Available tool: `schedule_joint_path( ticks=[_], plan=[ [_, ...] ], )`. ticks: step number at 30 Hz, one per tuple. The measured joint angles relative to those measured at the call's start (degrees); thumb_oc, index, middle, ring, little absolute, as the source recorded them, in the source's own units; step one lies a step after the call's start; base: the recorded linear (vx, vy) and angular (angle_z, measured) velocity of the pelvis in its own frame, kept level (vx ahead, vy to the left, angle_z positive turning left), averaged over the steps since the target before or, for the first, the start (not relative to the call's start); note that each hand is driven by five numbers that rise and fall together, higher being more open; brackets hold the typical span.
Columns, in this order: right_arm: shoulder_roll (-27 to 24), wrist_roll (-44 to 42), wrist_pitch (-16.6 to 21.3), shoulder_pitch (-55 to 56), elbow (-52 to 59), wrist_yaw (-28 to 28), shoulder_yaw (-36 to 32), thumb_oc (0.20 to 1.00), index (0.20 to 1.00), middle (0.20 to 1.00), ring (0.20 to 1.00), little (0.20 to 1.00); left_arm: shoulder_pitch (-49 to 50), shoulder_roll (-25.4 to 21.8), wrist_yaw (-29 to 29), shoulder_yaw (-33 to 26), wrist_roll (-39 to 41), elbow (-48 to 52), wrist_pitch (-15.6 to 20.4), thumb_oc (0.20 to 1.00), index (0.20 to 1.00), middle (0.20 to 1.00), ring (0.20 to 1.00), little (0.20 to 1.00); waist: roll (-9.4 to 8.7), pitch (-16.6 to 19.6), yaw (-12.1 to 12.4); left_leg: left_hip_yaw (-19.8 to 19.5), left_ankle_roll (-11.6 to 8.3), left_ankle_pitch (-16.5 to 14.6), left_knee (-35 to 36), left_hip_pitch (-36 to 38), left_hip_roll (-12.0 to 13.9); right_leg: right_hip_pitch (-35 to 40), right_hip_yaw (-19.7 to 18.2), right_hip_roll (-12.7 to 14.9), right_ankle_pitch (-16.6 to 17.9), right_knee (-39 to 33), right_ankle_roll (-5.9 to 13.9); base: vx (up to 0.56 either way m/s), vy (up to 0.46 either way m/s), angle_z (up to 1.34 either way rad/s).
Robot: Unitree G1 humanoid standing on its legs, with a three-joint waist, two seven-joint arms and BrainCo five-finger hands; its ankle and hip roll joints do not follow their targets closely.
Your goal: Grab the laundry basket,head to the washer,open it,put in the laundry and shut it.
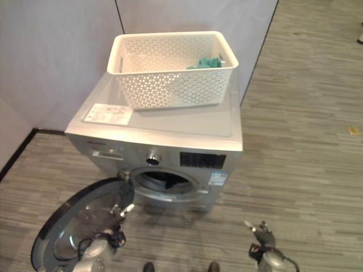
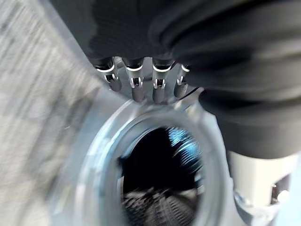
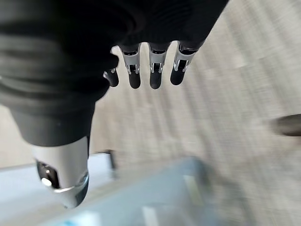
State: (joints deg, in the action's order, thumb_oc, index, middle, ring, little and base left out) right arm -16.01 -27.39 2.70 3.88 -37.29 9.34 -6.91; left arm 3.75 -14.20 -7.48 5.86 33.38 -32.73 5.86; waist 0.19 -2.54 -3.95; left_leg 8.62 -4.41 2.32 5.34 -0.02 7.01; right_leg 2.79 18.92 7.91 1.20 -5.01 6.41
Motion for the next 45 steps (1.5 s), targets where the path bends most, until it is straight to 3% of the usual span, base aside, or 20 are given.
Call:
schedule_joint_path(
  ticks=[7, 12, 15, 16, 19, 24, 25, 27, 29, 32, 34, 35, 36, 37, 38, 39, 40, 41, 43, 45],
  plan=[
    [-2.9, 1.4, 5.0, -0.9, 21.1, 8.9, -11.1, 1.000, 1.000, 1.000, 1.000, 1.000, 3.3, 0.4, -0.3, -1.5, -0.3, -0.5, 0.8, 1.000, 1.000, 1.000, 1.000, 1.000, 0.65, 0.6, 0.1, 0.4, 0.05, -0.5, 0.1, 1.2, -0.7, 0.7, -1.3, 0.9, 0.4, 0.0, 0.62, 0.08, 0.071, -0.06],
    [-5.9, 8.8, 6.1, -3.3, 31.2, 17.2, -16.6, 1.000, 1.000, 1.000, 1.000, 1.000, 4.4, 1.6, -0.1, -2.3, -0.9, -2.6, 0.7, 1.000, 1.000, 1.000, 1.000, 1.000, 0.40, 0.7, 0.5, 0.1, 0.46, -0.7, 0.0, 1.4, -1.9, 1.0, -0.9, 2.1, 0.6, 0.0, 1.13, 0.04, 0.095, 0.03],
    [-8.4, 12.7, 5.9, -5.3, 35.3, 19.4, -16.6, 1.000, 1.000, 1.000, 1.000, 1.000, 4.3, 1.3, 0.2, -2.2, -2.5, -2.8, 0.6, 1.000, 1.000, 1.000, 1.000, 1.000, -0.22, 0.8, 1.2, 0.1, 0.82, -1.0, 0.3, 1.1, -2.5, 0.9, -0.8, 2.5, 0.7, 0.0, 1.33, 0.05, 0.112, 0.02],
    [-10.9, 13.9, 6.3, -7.1, 40.0, 20.3, -16.6, 1.000, 1.000, 1.000, 1.000, 1.000, 4.2, 1.5, 0.6, -1.8, -2.5, -2.8, 0.6, 1.000, 1.000, 1.000, 1.000, 1.000, 0.37, 1.1, 1.4, 0.0, 1.04, -0.8, 0.2, 1.0, -2.7, 0.7, -0.8, 3.0, 0.8, 0.0, 1.60, 0.05, 0.139, 0.02],
    [-15.8, 17.4, 7.2, -13.9, 41.3, 20.6, -15.6, 1.000, 1.000, 1.000, 1.000, 1.000, 4.1, 1.1, 1.5, -1.3, -2.6, -3.2, 0.6, 1.000, 1.000, 1.000, 1.000, 1.000, -0.38, 1.3, 1.7, -0.1, 1.49, -0.9, 0.0, 1.0, -3.5, 0.1, -0.7, 3.8, 0.9, 1.4, 1.85, 0.05, 0.183, 0.03],
    [-22.3, 18.3, 6.8, -20.2, 39.9, 19.8, -12.1, 1.000, 1.000, 1.000, 1.000, 1.000, 2.7, 0.8, 2.9, 0.8, -3.7, -4.6, 0.1, 1.000, 1.000, 1.000, 1.000, 1.000, -1.28, 0.7, 3.0, -0.7, 3.57, -1.5, 0.0, 1.0, -4.1, -3.6, -1.0, 5.6, 0.1, 10.3, 2.30, 0.03, 0.179, 0.09],
    [-27.8, 19.3, 6.2, -24.2, 38.1, 18.8, -7.3, 1.000, 1.000, 1.000, 1.000, 1.000, 1.8, 0.0, 4.0, 4.4, -4.8, -4.7, 0.0, 1.000, 1.000, 1.000, 1.000, 1.000, -1.14, 0.2, 2.9, -2.0, 4.74, -1.3, 0.0, 2.3, -4.3, -7.1, -1.5, 7.7, -0.4, 20.8, 2.48, 0.02, 0.105, 0.31],
    [-33.8, 19.7, 5.8, -34.5, 31.2, 16.8, 1.2, 1.000, 1.000, 1.000, 1.000, 1.000, 0.6, -1.7, 5.3, 6.9, -5.3, -4.7, 0.0, 1.000, 1.000, 1.000, 1.000, 1.000, -2.16, -1.3, 3.1, -3.0, 6.69, -2.7, -1.3, 2.4, -6.0, -11.9, -4.9, 10.7, 0.1, 31.8, 2.67, 0.07, 0.046, 0.28],
    [-38.4, 19.7, 5.5, -40.5, 27.2, 14.3, 4.4, 1.000, 1.000, 1.000, 1.000, 1.000, 0.1, -2.4, 6.0, 6.6, -5.3, -4.4, 0.2, 1.000, 1.000, 1.000, 1.000, 1.000, -2.69, -1.6, 4.8, -4.0, 7.46, -2.7, -1.3, 3.0, -6.1, -14.1, -6.8, 11.1, -0.5, 35.2, 3.22, 0.08, -0.070, 0.20],
    [-44.5, 19.1, 5.0, -52.1, 19.1, 10.0, 12.7, 1.000, 1.000, 1.000, 1.000, 1.000, 1.0, -5.0, 6.1, 6.1, -4.9, -4.5, 0.3, 1.000, 1.000, 1.000, 1.000, 1.000, -4.17, -2.6, 6.0, -5.8, 7.71, -2.6, -1.2, 2.6, -6.0, -14.7, -9.0, 8.3, -4.0, 28.8, 2.58, 0.07, -0.112, 0.33],
    [-48.4, 17.1, 4.2, -59.6, 11.9, 6.4, 22.4, 1.000, 1.000, 1.000, 1.000, 1.000, 0.7, -5.0, 6.1, 5.9, -4.5, -5.0, 0.4, 1.000, 1.000, 1.000, 1.000, 1.000, -4.10, -2.7, 4.8, -9.6, 7.63, -2.6, -1.5, 1.6, -5.2, -13.2, -15.9, 3.7, -3.1, 15.8, 3.79, 0.13, -0.143, 0.79],
    [-50.0, 15.4, 3.5, -61.7, 7.8, 3.5, 25.8, 1.000, 1.000, 1.000, 1.000, 1.000, -0.4, -5.1, 6.2, 6.3, -4.1, -5.5, 0.7, 1.000, 1.000, 1.000, 1.000, 1.000, -4.40, -3.1, 4.0, -12.4, 7.54, -2.6, -1.4, 1.3, -4.8, -13.5, -21.5, 0.9, -2.6, 10.9, 4.31, 0.11, -0.108, 1.16],
    [-50.9, 14.5, 2.5, -62.6, 5.7, 1.7, 28.2, 1.000, 1.000, 1.000, 1.000, 1.000, -1.1, -5.3, 6.4, 6.2, -4.0, -6.1, 0.7, 1.000, 1.000, 1.000, 1.000, 1.000, -4.63, -3.1, 3.3, -14.3, 7.48, -2.6, -1.5, 0.9, -4.8, -13.5, -24.9, 0.1, -1.6, 8.4, 4.97, 0.11, -0.155, 1.44],
    [-51.6, 14.0, 0.7, -63.3, 2.3, -1.1, 30.3, 1.000, 1.000, 1.000, 1.000, 1.000, -2.2, -5.0, 6.5, 6.8, -4.0, -6.9, 0.9, 1.000, 1.000, 1.000, 1.000, 1.000, -5.37, -3.1, 3.0, -17.0, 7.30, -2.7, -1.1, 1.0, -5.1, -14.4, -26.4, -0.8, 0.6, 6.5, 4.22, 0.12, -0.188, 1.26],
    [-52.1, 13.4, -0.1, -63.6, 1.0, -2.4, 31.6, 1.000, 1.000, 1.000, 1.000, 1.000, -2.3, -4.9, 6.6, 6.8, -4.0, -6.9, 1.0, 1.000, 1.000, 1.000, 1.000, 1.000, -6.53, -2.9, 2.6, -18.6, 6.27, -2.9, -1.2, 1.0, -5.6, -14.5, -27.1, -0.8, 1.0, 5.7, 4.13, 0.14, -0.242, 1.44],
    [-52.3, 12.3, -0.9, -65.0, -1.6, -4.8, 34.0, 1.000, 1.000, 1.000, 1.000, 1.000, -2.5, -4.3, 6.7, 7.1, -4.0, -7.5, 1.4, 1.000, 1.000, 1.000, 1.000, 1.000, -7.74, -3.0, 1.9, -21.9, 4.91, -3.4, -1.0, 1.1, -6.4, -14.4, -26.9, -0.5, 3.9, 6.4, 2.70, 0.11, -0.163, 1.25],
    [-52.6, 11.9, -1.7, -66.1, -3.1, -6.1, 36.6, 1.000, 1.000, 1.000, 1.000, 1.000, -2.8, -3.3, 6.7, 6.6, -4.0, -8.7, 1.4, 1.000, 1.000, 1.000, 1.000, 1.000, -7.16, -2.7, 0.9, -23.2, 4.25, -3.6, -1.1, 1.3, -6.3, -14.4, -26.0, -0.7, 4.4, 7.5, 1.91, 0.16, -0.235, 1.13],
    [-52.5, 10.6, -2.0, -68.7, -7.1, -9.2, 40.6, 1.000, 1.000, 1.000, 1.000, 1.000, -2.2, -1.7, 7.1, 7.7, -4.0, -8.9, 1.4, 1.000, 1.000, 1.000, 1.000, 1.000, -5.18, -2.8, 1.8, -23.8, 3.98, -4.5, -1.4, 0.7, -3.7, -14.4, -23.7, -2.8, 3.5, 7.8, 0.84, 0.10, -0.146, 0.56],
    [-52.3, 10.0, -3.5, -72.5, -12.0, -12.6, 47.4, 1.000, 1.000, 1.000, 1.000, 1.000, -1.2, 0.2, 8.1, 8.4, -4.0, -8.6, 1.3, 1.000, 1.000, 1.000, 1.000, 1.000, -3.33, -2.9, 2.2, -23.7, 3.43, -5.0, -1.4, 0.8, -1.1, -13.3, -22.0, -5.0, 4.0, 6.9, -0.45, 0.12, -0.220, 0.16],
    [-52.3, 10.1, -4.3, -74.4, -14.8, -15.0, 50.9, 1.000, 1.000, 1.000, 1.000, 1.000, -0.9, 1.3, 8.9, 8.9, -3.8, -8.6, 1.2, 1.000, 1.000, 1.000, 1.000, 1.000, -2.67, -2.9, 1.8, -23.5, 2.64, -4.9, -1.2, 0.9, 0.9, -12.2, -20.5, -6.6, 4.2, 5.2, -1.85, 0.07, -0.196, 0.10]
  ],
)
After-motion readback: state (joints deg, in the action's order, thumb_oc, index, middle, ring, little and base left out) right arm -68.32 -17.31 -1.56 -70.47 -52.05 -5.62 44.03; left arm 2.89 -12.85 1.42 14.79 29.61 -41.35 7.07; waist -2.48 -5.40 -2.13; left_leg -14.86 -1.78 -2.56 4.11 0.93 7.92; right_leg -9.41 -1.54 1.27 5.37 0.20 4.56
